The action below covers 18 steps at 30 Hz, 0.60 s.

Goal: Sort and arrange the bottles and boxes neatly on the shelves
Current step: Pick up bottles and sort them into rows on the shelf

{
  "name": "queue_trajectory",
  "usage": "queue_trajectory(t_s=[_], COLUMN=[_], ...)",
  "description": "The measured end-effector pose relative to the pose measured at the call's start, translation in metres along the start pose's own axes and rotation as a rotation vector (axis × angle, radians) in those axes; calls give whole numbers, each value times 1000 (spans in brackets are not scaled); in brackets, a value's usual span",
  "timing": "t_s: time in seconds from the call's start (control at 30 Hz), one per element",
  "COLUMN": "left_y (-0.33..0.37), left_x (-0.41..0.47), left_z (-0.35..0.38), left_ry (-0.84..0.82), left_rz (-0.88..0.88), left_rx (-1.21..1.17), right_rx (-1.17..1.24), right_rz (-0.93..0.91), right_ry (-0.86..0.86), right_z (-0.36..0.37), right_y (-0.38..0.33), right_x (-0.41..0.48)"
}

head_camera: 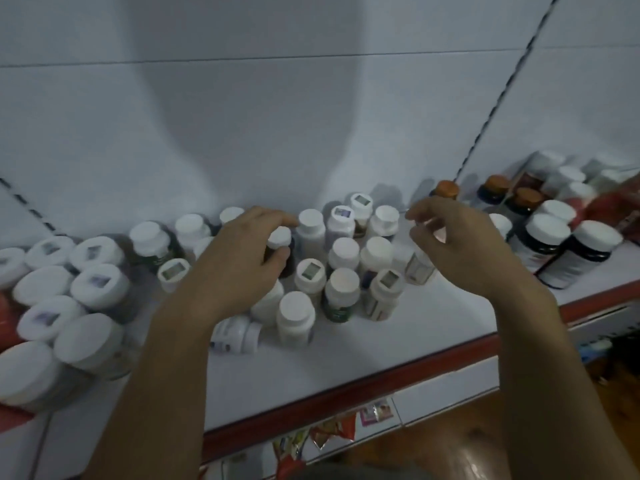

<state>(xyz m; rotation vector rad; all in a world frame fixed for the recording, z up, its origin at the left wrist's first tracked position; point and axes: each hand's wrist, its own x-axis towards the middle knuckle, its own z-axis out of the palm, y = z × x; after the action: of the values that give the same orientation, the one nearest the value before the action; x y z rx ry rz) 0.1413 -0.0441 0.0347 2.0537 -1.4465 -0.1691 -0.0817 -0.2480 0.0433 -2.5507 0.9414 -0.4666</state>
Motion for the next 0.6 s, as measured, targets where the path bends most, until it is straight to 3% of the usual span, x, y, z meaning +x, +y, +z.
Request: queue_trajectory(t_s=[0.23,0.37,0.5,0.6], left_y=[45,65,65,60], left_x=[52,106,153,165], left_z=[28,58,90,100], left_ry=[-162,-297,-472,-465], left_rz=[26,73,-29,-67], left_rx=[71,162,413,384], right_rx=[67,86,123,115], right_rz=[6,86,146,139], right_ry=[157,151,147,126], right_z=[-17,-16,-18,-16], right_y=[49,71,85,90], right_x=[4,-1,-7,-6])
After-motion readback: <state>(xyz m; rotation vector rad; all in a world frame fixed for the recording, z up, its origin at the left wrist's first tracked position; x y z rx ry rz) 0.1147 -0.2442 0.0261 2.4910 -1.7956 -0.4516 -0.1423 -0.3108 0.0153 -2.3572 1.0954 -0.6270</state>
